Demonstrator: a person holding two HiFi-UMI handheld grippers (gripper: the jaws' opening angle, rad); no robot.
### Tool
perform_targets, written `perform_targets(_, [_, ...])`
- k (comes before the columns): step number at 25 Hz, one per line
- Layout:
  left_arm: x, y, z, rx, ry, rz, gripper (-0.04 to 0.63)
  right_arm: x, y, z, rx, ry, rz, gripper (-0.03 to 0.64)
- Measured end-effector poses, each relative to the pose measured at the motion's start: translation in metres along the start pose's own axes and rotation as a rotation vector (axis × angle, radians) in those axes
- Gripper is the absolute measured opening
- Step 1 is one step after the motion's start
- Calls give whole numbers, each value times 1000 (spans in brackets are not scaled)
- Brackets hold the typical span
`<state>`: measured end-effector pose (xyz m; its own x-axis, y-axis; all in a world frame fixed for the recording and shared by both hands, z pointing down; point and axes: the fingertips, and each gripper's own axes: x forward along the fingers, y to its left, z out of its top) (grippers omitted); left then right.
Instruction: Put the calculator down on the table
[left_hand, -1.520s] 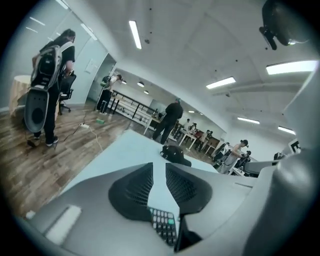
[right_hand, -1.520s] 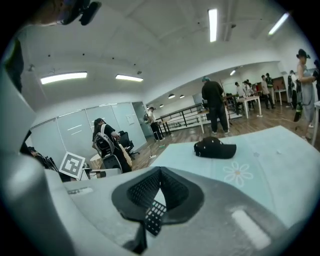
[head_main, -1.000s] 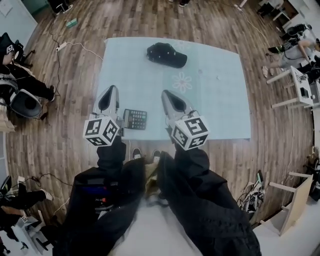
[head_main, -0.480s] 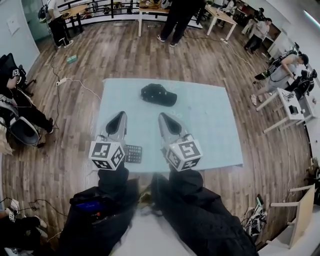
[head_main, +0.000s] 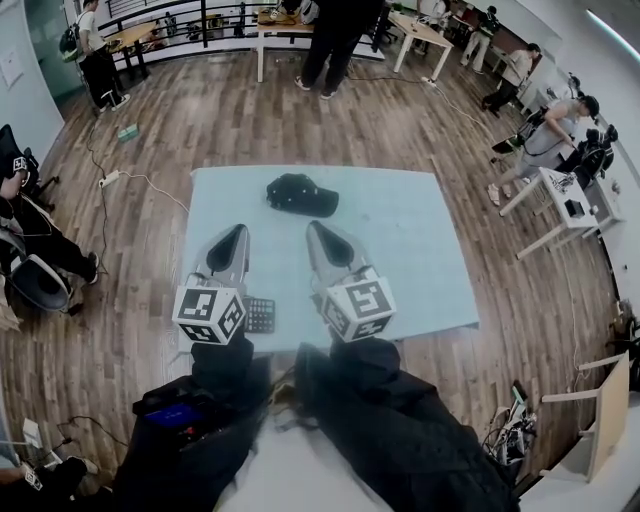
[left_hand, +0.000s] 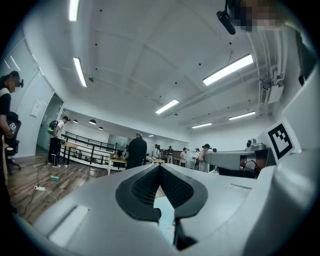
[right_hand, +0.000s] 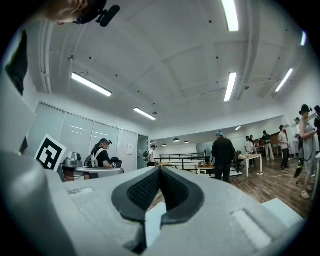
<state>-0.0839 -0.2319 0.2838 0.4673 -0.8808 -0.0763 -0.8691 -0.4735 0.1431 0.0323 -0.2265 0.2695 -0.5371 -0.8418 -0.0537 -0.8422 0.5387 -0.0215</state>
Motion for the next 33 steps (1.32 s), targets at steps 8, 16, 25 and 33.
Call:
perform_targets(8, [1, -3, -1, -2, 5, -3, 2, -6, -9, 8, 5, -29, -36, 2])
perform_targets(16, [1, 0, -3, -13, 14, 7, 2, -5, -11, 10, 3, -34, -44, 2])
perform_targets(25, [-1, 0, -10, -17, 24, -4, 2, -4, -11, 3, 6, -17, -54, -2])
perform_targets(33, [0, 6, -18, -34, 39, -2, 2, -1, -12, -1, 5, -5, -67, -2])
